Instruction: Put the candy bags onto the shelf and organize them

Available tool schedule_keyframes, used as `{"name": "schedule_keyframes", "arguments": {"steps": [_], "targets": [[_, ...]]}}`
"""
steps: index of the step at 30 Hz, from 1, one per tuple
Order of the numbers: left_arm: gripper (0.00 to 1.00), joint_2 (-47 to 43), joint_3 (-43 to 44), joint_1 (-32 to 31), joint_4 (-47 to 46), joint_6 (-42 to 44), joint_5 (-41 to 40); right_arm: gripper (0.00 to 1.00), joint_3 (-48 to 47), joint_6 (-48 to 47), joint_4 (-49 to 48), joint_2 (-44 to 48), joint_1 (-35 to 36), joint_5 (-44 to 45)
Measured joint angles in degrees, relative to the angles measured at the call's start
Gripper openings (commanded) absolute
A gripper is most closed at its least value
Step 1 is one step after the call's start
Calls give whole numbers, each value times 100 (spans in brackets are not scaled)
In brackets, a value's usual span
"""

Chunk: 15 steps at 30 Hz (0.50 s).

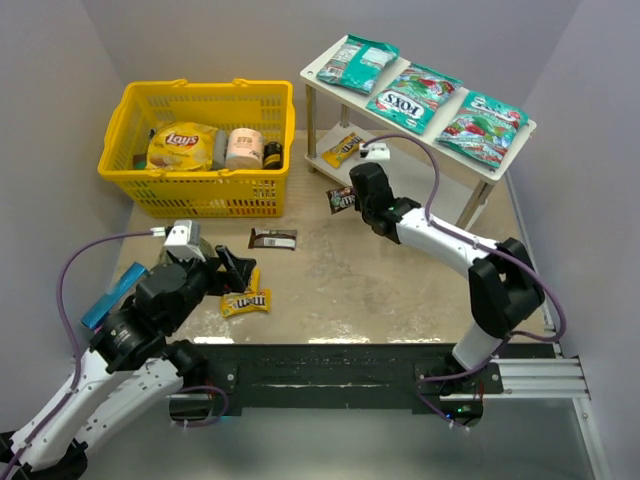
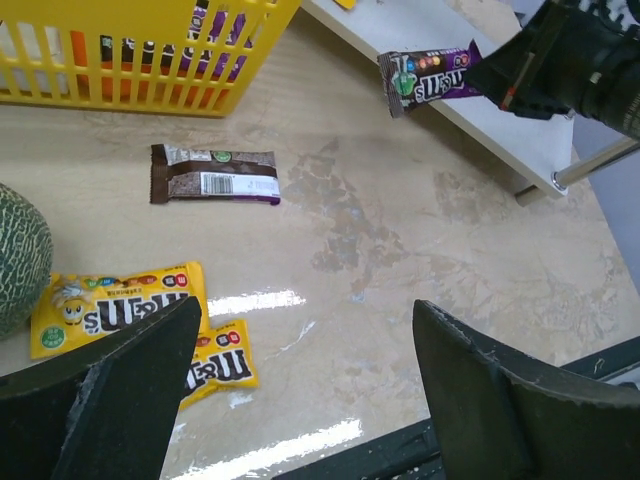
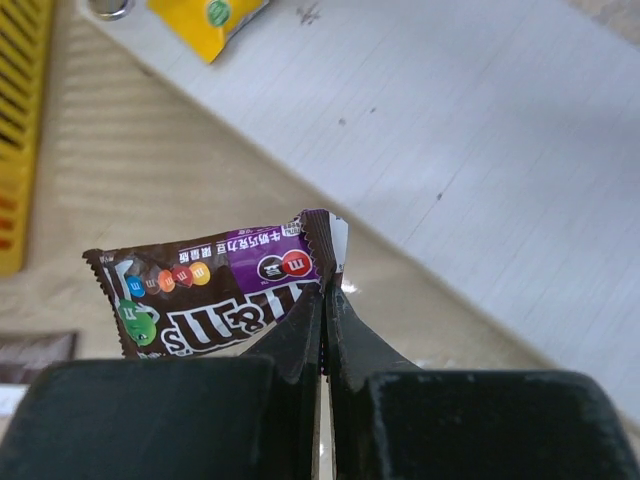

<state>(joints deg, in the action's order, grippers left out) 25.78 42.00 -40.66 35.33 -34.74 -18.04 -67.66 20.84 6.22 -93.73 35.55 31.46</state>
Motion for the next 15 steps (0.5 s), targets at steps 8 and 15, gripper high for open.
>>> {"name": "schedule_keyframes", "arguments": {"steps": [8, 15], "targets": [[93, -328, -136, 0, 26, 9, -20, 2, -597, -1202, -243, -935, -197, 649], [94, -326, -297, -2, 15, 52, -20, 4, -905, -2295, -815, -1484, -289, 1346]]}}
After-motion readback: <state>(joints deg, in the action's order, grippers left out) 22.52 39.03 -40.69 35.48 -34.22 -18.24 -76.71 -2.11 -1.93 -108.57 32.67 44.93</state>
